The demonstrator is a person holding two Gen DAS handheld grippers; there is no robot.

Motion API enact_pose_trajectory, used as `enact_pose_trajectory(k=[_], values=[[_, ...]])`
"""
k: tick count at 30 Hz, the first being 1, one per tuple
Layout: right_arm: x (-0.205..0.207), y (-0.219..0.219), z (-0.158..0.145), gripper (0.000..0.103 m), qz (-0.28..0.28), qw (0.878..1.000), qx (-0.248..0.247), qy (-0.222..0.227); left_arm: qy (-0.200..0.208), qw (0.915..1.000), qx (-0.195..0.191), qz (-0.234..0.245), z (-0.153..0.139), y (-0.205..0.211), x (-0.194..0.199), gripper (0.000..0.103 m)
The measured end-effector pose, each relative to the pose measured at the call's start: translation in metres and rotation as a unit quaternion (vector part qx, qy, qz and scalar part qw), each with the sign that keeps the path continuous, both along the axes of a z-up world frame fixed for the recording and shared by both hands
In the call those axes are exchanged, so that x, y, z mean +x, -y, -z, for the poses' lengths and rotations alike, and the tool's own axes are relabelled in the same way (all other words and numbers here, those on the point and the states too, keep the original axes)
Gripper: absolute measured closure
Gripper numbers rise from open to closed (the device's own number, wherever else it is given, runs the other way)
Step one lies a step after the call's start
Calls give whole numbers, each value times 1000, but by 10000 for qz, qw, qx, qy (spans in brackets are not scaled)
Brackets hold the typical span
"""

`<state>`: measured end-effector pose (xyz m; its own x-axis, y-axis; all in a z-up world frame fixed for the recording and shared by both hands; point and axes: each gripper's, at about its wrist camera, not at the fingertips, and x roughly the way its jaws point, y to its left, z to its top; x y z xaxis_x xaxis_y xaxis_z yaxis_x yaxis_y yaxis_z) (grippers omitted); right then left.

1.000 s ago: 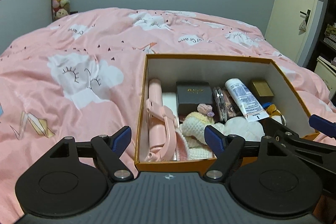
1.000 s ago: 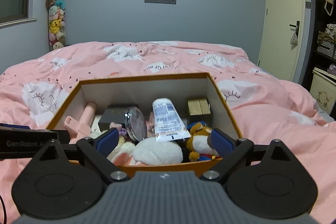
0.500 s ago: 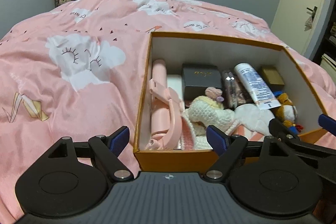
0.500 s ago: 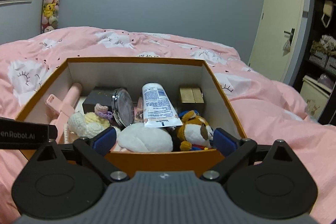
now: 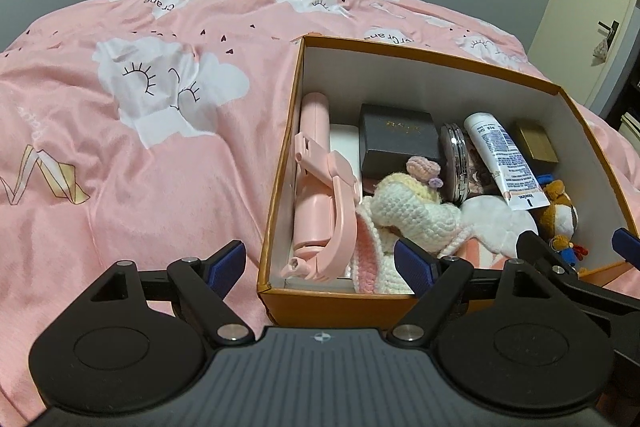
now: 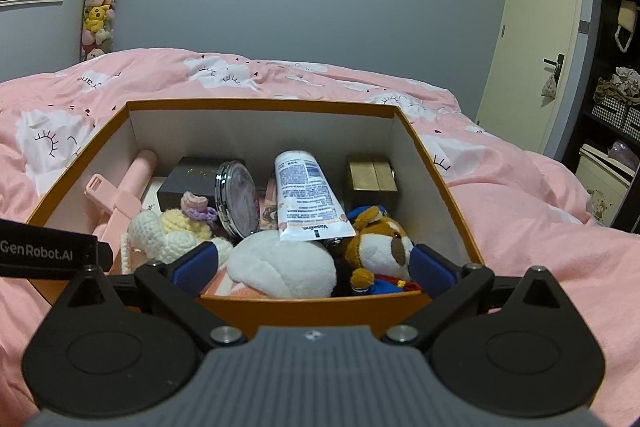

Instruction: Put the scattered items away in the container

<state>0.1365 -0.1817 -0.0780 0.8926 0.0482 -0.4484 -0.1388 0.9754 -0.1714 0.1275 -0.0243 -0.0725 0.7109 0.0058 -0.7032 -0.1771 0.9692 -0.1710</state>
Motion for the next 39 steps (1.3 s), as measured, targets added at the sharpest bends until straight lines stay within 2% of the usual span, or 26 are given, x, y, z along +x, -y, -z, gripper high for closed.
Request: enact_pose_trajectory(k=[39], values=[[1, -3, 4, 1, -21, 10000, 34, -33, -204, 9995, -234, -31, 3, -5, 4, 7]])
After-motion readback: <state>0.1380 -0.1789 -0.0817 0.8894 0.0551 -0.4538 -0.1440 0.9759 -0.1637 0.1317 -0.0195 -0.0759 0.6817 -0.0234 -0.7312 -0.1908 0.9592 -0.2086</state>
